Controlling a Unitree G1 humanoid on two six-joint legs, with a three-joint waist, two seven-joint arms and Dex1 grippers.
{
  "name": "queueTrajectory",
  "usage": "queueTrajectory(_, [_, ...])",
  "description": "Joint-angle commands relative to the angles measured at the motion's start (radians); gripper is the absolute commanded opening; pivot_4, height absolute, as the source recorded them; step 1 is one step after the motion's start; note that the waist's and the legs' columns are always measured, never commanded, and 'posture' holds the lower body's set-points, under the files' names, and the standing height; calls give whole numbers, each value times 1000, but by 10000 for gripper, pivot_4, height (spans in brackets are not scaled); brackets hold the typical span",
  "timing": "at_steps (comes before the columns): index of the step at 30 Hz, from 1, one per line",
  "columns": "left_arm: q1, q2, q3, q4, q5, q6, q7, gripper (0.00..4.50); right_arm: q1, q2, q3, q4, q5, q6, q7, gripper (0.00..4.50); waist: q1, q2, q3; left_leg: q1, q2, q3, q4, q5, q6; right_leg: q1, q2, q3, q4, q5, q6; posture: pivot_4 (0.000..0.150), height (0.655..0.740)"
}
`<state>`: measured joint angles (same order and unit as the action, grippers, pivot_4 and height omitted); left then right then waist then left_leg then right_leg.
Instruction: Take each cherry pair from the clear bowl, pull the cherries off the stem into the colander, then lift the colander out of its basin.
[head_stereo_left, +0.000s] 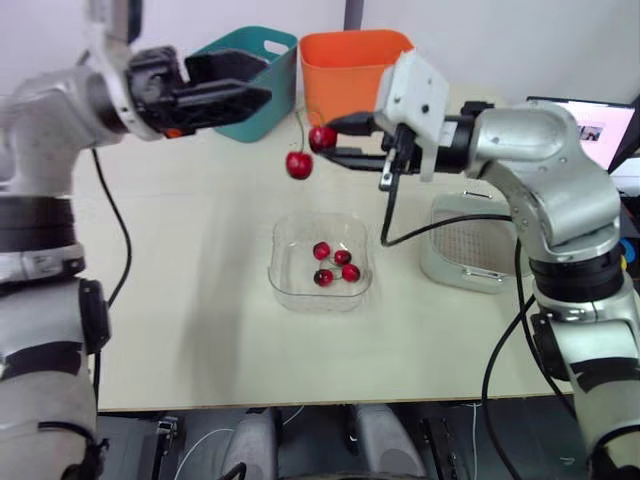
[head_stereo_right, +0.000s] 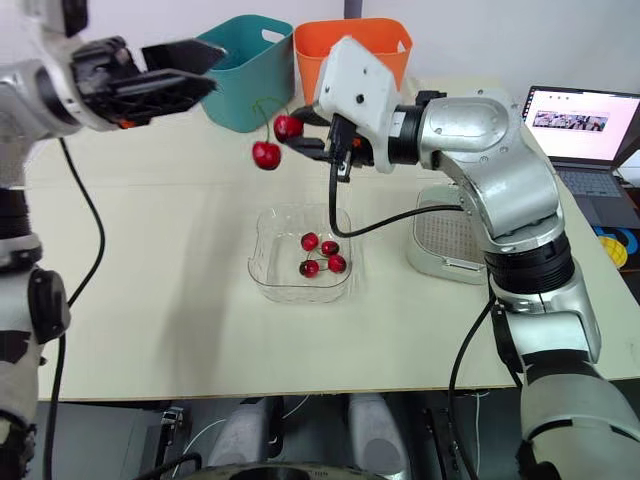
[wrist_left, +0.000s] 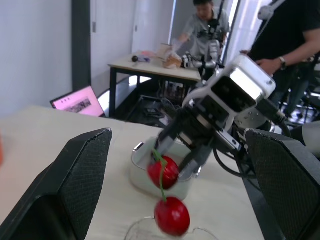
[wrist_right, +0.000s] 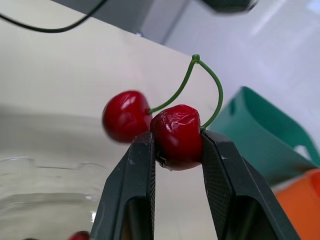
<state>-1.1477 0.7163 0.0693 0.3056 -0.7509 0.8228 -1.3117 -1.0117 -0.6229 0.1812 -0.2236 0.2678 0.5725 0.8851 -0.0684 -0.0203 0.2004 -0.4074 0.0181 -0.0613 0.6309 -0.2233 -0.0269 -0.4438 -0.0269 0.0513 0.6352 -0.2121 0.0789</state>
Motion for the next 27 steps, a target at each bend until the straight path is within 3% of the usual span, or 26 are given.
queueTrajectory(1, [-39, -19, -18, 7, 44, -60, -26, 45000, -7, 16, -31, -37, -18, 3, -50, 11084, 0, 0, 0, 0, 0, 0, 0, 0, 0, 0, 0, 0, 1, 0, 0, 1500, 7400])
queueTrajectory(5, [-47, -66, -24, 59, 87, -117, -20, 45000, -6, 23, -35, -48, -23, 17, -74, 11084, 2, 0, 0, 0, 0, 0, 0, 0, 0, 0, 0, 0, 1, 0, 0, 1500, 7400])
queueTrajectory(10, [-69, -114, -5, 109, 103, -142, -1, 28773, -1, 21, -36, -64, -18, 35, -86, 11013, 2, 0, 0, 0, 0, 0, 0, 0, 0, 0, 0, 0, 1, 0, 0, 1500, 7400])
queueTrajectory(27, [-64, -194, 6, 132, 119, -172, 42, 28773, 1, 37, -31, -75, -11, 59, -96, 11013, 2, 0, 0, 0, 0, 0, 0, 0, 0, 0, 0, 0, 1, 0, 1, 1500, 7400])
